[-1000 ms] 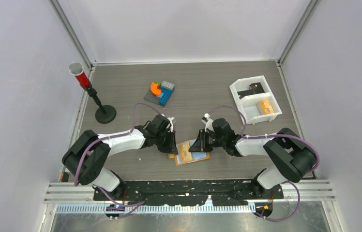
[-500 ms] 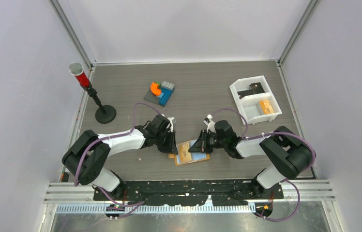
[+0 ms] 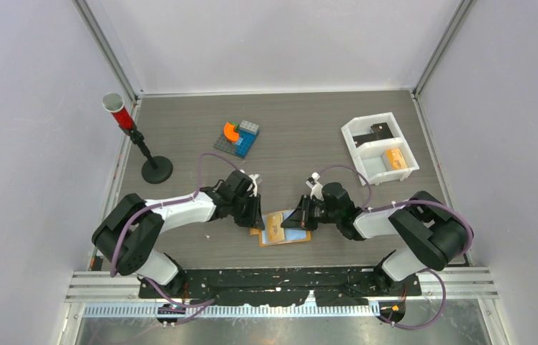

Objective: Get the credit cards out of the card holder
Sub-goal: Remove the credit card from the card holder.

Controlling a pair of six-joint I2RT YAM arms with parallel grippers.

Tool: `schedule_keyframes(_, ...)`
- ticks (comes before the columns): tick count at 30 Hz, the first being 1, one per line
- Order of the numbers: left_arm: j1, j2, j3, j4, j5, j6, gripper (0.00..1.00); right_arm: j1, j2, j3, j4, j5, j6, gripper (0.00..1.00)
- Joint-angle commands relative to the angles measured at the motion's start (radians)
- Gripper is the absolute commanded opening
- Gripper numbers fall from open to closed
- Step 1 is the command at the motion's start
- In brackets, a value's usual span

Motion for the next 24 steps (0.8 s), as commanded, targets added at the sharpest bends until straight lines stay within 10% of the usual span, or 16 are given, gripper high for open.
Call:
schedule_keyframes(1,0.004,0.011,-0.026,-0.012,-0.109,0.044,0.15,-0.003,-0.063,-0.017,0.029,0.020,0.030,0.05)
schedule_keyframes(5,0.004,0.017,-0.020,-0.020,-0.112,0.049,0.15,-0.006,-0.112,-0.010,-0.044,0.032,0.008,0.15)
schedule_keyframes(15,0.004,0.009,-0.018,-0.014,-0.109,0.047,0.15,-0.006,-0.155,-0.030,-0.048,0.037,0.024,0.05)
schedule_keyframes(24,0.004,-0.030,0.020,-0.071,-0.075,0.066,0.16,-0.033,-0.391,0.005,-0.416,0.139,-0.145,0.05)
